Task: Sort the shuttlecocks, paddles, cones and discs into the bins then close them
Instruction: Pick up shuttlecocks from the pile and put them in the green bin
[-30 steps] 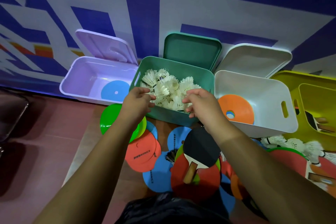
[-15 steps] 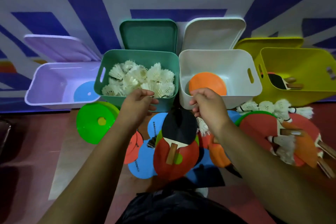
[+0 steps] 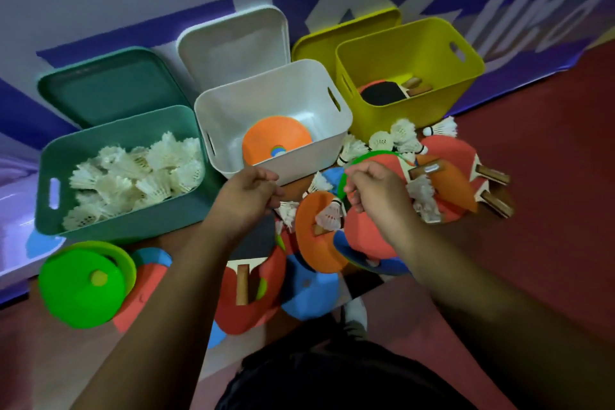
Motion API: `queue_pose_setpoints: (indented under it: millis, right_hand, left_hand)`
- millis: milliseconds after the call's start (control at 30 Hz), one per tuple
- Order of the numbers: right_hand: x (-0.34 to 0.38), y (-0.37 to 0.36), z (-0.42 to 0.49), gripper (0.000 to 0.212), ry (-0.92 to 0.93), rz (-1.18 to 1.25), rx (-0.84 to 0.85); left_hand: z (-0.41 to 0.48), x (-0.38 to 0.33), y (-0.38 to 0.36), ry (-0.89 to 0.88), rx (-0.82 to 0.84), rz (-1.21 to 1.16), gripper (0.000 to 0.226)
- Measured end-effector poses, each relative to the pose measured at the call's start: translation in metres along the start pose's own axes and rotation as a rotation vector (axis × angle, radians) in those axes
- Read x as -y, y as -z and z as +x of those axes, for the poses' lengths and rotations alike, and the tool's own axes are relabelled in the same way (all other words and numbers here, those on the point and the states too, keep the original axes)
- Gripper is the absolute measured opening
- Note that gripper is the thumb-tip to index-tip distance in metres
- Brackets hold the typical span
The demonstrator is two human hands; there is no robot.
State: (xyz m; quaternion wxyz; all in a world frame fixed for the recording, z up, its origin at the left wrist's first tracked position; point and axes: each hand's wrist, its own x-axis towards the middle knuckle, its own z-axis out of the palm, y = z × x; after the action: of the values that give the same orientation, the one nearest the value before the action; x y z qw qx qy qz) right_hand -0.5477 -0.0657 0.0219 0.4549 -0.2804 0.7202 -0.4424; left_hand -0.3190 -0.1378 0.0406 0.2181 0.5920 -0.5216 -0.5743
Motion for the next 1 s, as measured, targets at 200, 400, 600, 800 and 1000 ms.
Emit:
queue_pose_setpoints:
  millis: [200,400,600,800,1000]
  right_hand:
    - [-0.024,0.033,-0.001,0.02,-0.053,-0.019,-0.001]
    - [-0.046,0.052,0.004,0.02,-0.085,-0.014,-0.025]
    - [-0.06,0.081,0.006,0.019,-0.036,-0.083,-0.089]
    - [-0.079,0.125,0.013,0.018,-0.04,-0.034,-0.238]
    - [-0.099,0.159,0.021,0.021,-0.059,-0.121,-0.346]
  left_hand:
    - [0.002,0.01,-0.038,0.056,0.052,0.037,0.017]
    - [-0.001,0.024,-0.074,-0.049,0.073,0.373,0.018]
    - [0.001,0.031,-0.11,-0.169,0.089,0.643,0.017]
    - [0.008,0.048,-0.137,-0.126,0.176,0.823,0.019]
    - [0.015,0.07,-0.136,-0.176,0.329,1.127,0.057]
